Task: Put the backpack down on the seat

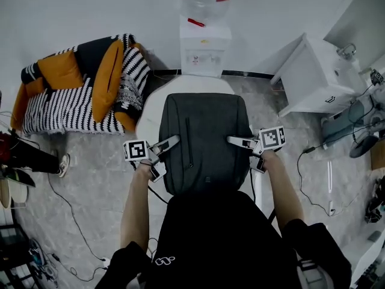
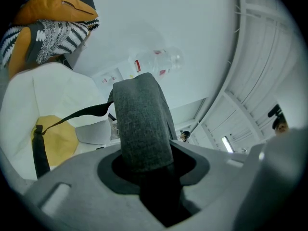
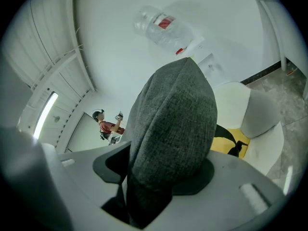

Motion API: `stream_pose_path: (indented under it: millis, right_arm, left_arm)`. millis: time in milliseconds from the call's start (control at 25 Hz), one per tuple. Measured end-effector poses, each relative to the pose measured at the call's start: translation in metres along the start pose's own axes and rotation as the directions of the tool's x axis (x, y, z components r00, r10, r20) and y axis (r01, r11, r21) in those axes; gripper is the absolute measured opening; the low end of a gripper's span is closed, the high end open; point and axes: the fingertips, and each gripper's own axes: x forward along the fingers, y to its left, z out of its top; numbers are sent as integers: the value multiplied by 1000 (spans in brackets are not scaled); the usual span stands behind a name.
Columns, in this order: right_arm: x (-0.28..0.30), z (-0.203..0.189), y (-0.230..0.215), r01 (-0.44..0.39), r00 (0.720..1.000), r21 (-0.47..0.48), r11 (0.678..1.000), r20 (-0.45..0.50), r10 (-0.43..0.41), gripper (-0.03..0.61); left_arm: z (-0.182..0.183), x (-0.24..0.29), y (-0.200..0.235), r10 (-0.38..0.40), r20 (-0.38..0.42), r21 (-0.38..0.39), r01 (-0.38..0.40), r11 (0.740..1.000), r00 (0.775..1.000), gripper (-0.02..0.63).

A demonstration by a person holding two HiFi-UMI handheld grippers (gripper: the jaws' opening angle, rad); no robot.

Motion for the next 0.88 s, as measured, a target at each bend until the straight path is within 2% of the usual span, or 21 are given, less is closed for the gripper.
stream_pose_path:
  millis: [200, 480, 640, 720, 880]
  right_arm:
    - [3, 7, -13, 2, 1000, 26, 1000, 12, -3, 244]
    - [3, 4, -28, 20, 1000, 68, 997, 12, -21, 244]
    - [-2, -3, -39, 29, 999, 87, 996, 12, -30, 244]
    - [-1, -4, -45, 33, 999, 97, 995, 12, -34, 245]
    - [9, -8, -59, 46, 999, 126, 991, -5, -45, 245]
  left_arm:
    - [8, 6, 11, 30, -8, -10, -30, 999, 1000, 167]
    - [6, 12, 24, 47, -8, -75, -47, 996, 999, 169]
    - [-2, 12, 46, 122, -43, -52, -124, 991, 992, 169]
    - [-2, 19, 42, 89, -42, -92, -93, 991, 995, 169]
    - [-1, 18, 59, 100, -52, -115, -106, 988, 994, 169]
